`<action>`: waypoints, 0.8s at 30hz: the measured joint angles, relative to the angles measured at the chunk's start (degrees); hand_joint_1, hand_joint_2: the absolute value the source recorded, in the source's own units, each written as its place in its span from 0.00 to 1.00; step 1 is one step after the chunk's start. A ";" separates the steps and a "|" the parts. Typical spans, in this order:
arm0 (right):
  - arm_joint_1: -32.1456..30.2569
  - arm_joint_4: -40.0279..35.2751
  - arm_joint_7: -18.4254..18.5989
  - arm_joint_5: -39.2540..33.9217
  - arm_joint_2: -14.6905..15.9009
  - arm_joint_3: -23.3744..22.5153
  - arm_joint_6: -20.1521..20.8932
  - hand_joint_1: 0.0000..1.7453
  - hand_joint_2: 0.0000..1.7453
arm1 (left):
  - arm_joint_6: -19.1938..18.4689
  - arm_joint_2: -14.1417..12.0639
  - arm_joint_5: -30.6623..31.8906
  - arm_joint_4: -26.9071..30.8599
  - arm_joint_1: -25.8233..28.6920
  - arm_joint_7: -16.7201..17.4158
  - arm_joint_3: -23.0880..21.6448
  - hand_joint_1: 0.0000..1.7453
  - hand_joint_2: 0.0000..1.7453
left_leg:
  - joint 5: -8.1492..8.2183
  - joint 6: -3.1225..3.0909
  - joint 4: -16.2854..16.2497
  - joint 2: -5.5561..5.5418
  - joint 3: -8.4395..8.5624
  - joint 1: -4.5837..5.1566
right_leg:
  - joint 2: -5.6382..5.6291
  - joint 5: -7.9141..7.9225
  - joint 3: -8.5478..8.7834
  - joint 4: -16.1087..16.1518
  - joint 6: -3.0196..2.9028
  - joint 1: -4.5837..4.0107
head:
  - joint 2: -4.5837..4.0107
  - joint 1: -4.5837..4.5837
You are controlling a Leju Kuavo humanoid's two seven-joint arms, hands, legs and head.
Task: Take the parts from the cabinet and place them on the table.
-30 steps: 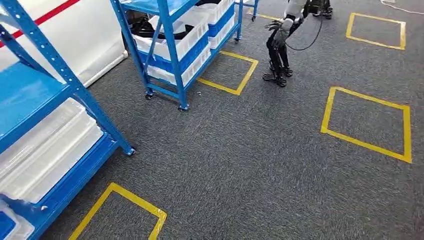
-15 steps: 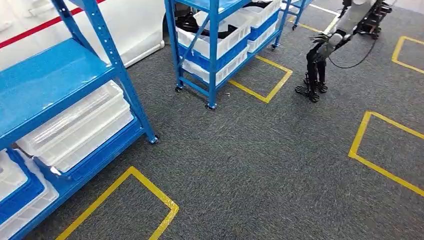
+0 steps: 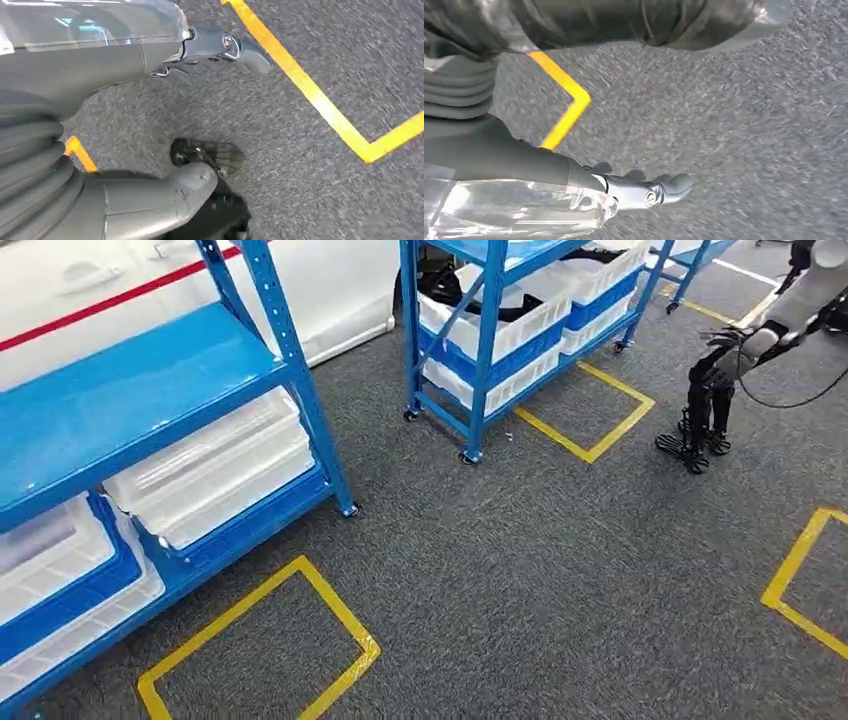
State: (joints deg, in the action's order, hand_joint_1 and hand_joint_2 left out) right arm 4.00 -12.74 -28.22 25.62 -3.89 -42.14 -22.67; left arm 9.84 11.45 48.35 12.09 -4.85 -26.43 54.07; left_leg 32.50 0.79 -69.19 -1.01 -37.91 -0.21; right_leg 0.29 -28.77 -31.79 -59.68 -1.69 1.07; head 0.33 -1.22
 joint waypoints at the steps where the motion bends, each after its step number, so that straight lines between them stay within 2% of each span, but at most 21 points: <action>1: -0.08 0.00 0.00 0.04 0.04 0.00 -0.02 0.00 0.00 | 0.00 0.00 0.07 0.00 -0.04 0.00 0.00 0.00 1.00 | 1.76 0.19 -4.65 0.38 -2.28 -0.11 | 0.99 -0.11 0.01 -0.01 -0.15 -0.12 | 0.00 0.00; 2: -0.07 0.00 0.00 0.09 0.07 -0.02 0.00 0.00 0.00 | 0.00 0.00 0.09 0.00 0.01 0.00 0.00 0.00 1.00 | 2.20 0.31 -7.42 0.56 -3.68 -0.20 | 1.79 -0.19 0.05 -0.02 -0.19 -0.20 | 0.00 -0.02; 3: 0.00 0.00 0.00 0.11 0.07 -0.02 0.00 0.00 0.00 | 0.00 0.00 0.13 0.00 0.17 0.00 0.00 0.00 1.00 | 1.06 0.29 -6.96 0.67 -3.50 -0.25 | 2.56 -0.29 0.16 -0.02 -0.18 -0.26 | 0.00 0.00; 5: 0.08 0.00 0.00 0.11 0.07 -0.02 0.00 0.00 0.00 | 0.00 0.00 0.13 0.00 0.29 0.00 0.00 0.00 1.00 | -3.52 -0.18 0.88 1.11 0.50 -0.19 | 3.89 -0.62 0.68 -0.01 -0.07 -0.37 | 0.00 -0.02; 6: 0.10 0.00 0.00 0.11 0.07 -0.02 0.00 0.00 0.00 | 0.00 0.00 0.11 0.00 0.26 0.00 0.00 0.00 1.00 | -5.89 -0.71 6.05 2.17 3.22 0.02 | 4.53 -0.85 1.03 0.00 -0.01 -0.41 | 0.00 -0.02; 7: 0.05 0.00 0.00 0.13 0.04 -0.02 0.00 0.00 0.00 | 0.00 0.00 0.13 0.00 0.13 0.00 0.00 0.00 1.00 | -6.22 -1.61 9.98 5.77 5.04 0.75 | 5.16 -1.05 1.30 0.08 0.20 -0.38 | 0.00 -0.02; 8: 0.07 0.02 0.00 0.13 0.00 -0.02 0.00 0.00 0.00 | 0.00 -0.02 0.11 0.00 -0.12 -0.02 0.00 0.00 1.00 | -5.92 -2.09 10.70 6.69 5.21 1.43 | 5.86 -1.33 1.43 -0.09 0.64 -0.73 | 0.00 -0.02; 11: 0.51 0.00 0.00 0.15 0.00 -0.02 0.04 0.00 0.00 | 0.00 -0.02 0.11 0.00 0.04 -0.02 0.02 0.00 1.00 | -6.07 -2.67 10.87 4.30 4.97 1.49 | 7.87 -1.38 2.20 0.62 1.33 -0.69 | 0.00 -0.02; 12: 0.73 -0.06 -0.02 0.15 0.00 -0.02 0.04 0.00 0.00 | 0.00 -0.04 0.11 0.00 0.09 -0.02 0.02 0.00 1.00 | -6.71 -3.19 12.08 3.53 6.27 0.75 | 8.40 -1.79 2.38 0.72 1.77 -1.13 | 0.00 0.02; 13: 0.75 -0.09 -0.06 0.15 0.13 -0.04 0.04 0.00 0.00 | 0.00 0.00 0.07 0.00 0.17 -0.02 0.04 0.00 1.00 | -6.99 -3.29 12.78 2.92 6.43 0.58 | 4.72 -2.82 2.32 -0.78 2.05 -0.71 | 0.00 0.07; 14: 0.74 -0.07 -0.07 0.15 0.11 -0.04 0.04 0.00 0.00 | 0.00 0.00 0.07 0.00 -0.13 0.00 0.04 0.00 0.00 | -7.22 -3.70 12.78 2.38 6.40 0.48 | 2.26 -4.80 0.88 -3.93 2.05 -0.56 | 0.00 0.00; 15: 0.67 -0.07 -0.02 0.20 0.11 -0.04 0.07 0.00 0.00 | 0.00 0.07 0.04 0.00 -0.40 0.00 0.04 0.00 0.00 | -7.28 -3.77 12.69 1.60 6.31 0.44 | 0.90 -6.89 -1.28 -8.31 2.16 -0.43 | 0.00 0.02; 16: 0.64 -0.07 0.04 0.17 0.11 -0.04 0.07 0.00 0.00 | 0.00 0.11 0.04 0.00 -0.45 0.02 0.04 0.00 0.00 | -7.26 -3.80 12.67 0.82 6.31 0.47 | 0.29 -8.54 -3.49 -12.56 2.28 -0.28 | 0.00 0.00; 17: 0.60 -0.04 0.07 0.20 0.13 -0.07 0.04 0.00 0.00 | -0.02 0.13 0.04 0.00 -0.47 0.07 0.04 0.00 0.00 | -7.24 -3.80 12.56 -0.08 6.32 0.47 | 0.12 -8.95 -5.33 -15.53 2.42 -0.22 | 0.00 0.00; 18: 0.56 -0.04 0.13 0.20 0.13 -0.07 0.04 0.00 0.00 | -0.02 0.13 0.02 0.00 -0.44 0.18 0.04 0.00 0.00 | -7.15 -3.70 12.46 -1.03 6.39 0.43 | 0.08 -8.01 -6.21 -16.06 2.51 -0.18 | 0.00 0.00; 19: 0.56 -0.04 0.15 0.20 0.15 -0.09 0.04 0.00 0.00 | -0.02 0.13 0.02 0.00 -0.40 0.18 0.07 0.00 0.00 | -7.03 -3.55 12.31 -1.93 6.49 0.33 | 0.04 -5.67 -5.83 -13.92 2.60 -0.08 | 0.00 0.02; 20: 0.60 -0.04 0.17 0.20 0.22 -0.11 0.04 0.00 0.00 | -0.02 0.13 -0.04 0.00 -0.36 0.24 0.07 0.00 0.00 | -6.84 -3.29 12.03 -2.78 6.56 0.20 | -0.21 -2.50 -4.42 -9.76 2.71 0.08 | 0.00 0.00; 21: 0.60 -0.04 0.20 0.20 0.24 -0.18 0.04 0.00 0.00 | -0.02 0.15 -0.04 0.00 -0.37 0.28 0.07 0.00 0.00 | -6.57 -2.96 11.55 -3.65 6.57 0.07 | -1.15 0.64 -2.46 -4.54 2.81 0.33 | 0.00 0.00; 22: 0.48 -0.04 0.20 0.20 0.33 -0.26 0.04 0.00 0.00 | -0.02 0.17 0.00 0.00 -0.38 0.31 0.09 0.00 0.00 | -6.23 -2.65 11.04 -4.20 6.11 -0.02 | -4.03 1.43 -1.32 -1.18 2.85 0.77 | 0.00 0.02; 23: 0.44 0.00 0.20 0.20 0.33 -0.35 0.04 0.00 0.00 | 0.00 0.17 0.04 0.00 -0.57 0.37 0.09 0.00 0.00 | -5.88 -2.16 10.18 -4.79 5.58 0.22 | -5.90 0.71 -1.27 -0.63 2.93 0.58 | 0.00 0.02; 24: 0.66 -0.02 0.20 0.26 0.33 -0.35 0.04 0.00 0.00 | 0.00 0.17 0.04 0.00 -0.61 0.35 0.09 0.00 0.00 | -6.08 -1.84 10.38 -5.39 5.28 0.12 | -4.82 0.81 -1.48 -1.00 2.70 0.61 | 0.00 -0.02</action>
State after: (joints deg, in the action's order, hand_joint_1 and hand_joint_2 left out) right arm 4.66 -12.76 -28.02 25.88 -3.56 -42.49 -22.62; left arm 9.84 11.63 48.39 12.09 -5.47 -26.08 54.16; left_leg 26.42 -1.05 -58.82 -6.40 -32.62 -0.09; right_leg -4.53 -27.96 -33.27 -60.68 1.01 1.68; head 0.33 -1.25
